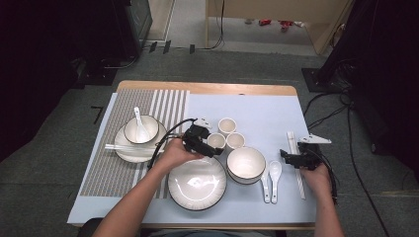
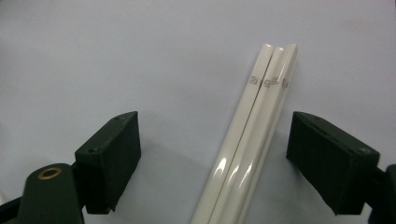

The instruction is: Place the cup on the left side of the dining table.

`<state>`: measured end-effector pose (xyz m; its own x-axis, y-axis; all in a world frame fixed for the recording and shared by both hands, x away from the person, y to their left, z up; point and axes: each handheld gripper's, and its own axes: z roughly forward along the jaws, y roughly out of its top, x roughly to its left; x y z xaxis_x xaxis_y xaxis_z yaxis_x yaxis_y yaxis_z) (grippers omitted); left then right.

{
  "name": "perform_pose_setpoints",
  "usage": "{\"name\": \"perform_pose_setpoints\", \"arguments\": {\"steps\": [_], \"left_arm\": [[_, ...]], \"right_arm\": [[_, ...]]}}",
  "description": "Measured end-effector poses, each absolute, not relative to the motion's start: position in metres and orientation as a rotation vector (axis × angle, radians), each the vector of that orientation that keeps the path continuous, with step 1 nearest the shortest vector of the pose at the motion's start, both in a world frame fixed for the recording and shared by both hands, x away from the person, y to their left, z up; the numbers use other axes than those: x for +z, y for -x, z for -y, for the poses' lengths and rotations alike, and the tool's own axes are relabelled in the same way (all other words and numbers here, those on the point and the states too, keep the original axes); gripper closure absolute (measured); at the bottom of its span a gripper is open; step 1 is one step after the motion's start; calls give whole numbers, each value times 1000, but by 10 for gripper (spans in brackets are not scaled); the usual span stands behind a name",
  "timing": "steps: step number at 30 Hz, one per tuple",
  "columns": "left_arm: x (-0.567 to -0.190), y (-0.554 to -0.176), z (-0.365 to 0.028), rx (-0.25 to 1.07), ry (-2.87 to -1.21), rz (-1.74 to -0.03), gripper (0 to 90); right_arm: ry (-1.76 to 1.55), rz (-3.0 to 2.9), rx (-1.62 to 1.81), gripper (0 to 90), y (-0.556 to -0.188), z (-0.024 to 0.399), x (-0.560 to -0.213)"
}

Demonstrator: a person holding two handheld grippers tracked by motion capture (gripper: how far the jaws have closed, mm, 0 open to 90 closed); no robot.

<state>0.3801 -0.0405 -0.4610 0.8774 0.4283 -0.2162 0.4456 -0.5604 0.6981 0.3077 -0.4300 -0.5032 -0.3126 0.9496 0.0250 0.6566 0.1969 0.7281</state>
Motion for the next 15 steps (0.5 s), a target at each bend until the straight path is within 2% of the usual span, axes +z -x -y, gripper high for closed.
{"name": "perform_pose_setpoints", "arguments": {"steps": [15], "left_arm": [[-465, -380, 45, -7, -2256, -632, 203]], "right_arm": [[-1497, -2045, 906, 173, -308, 430, -503]]}}
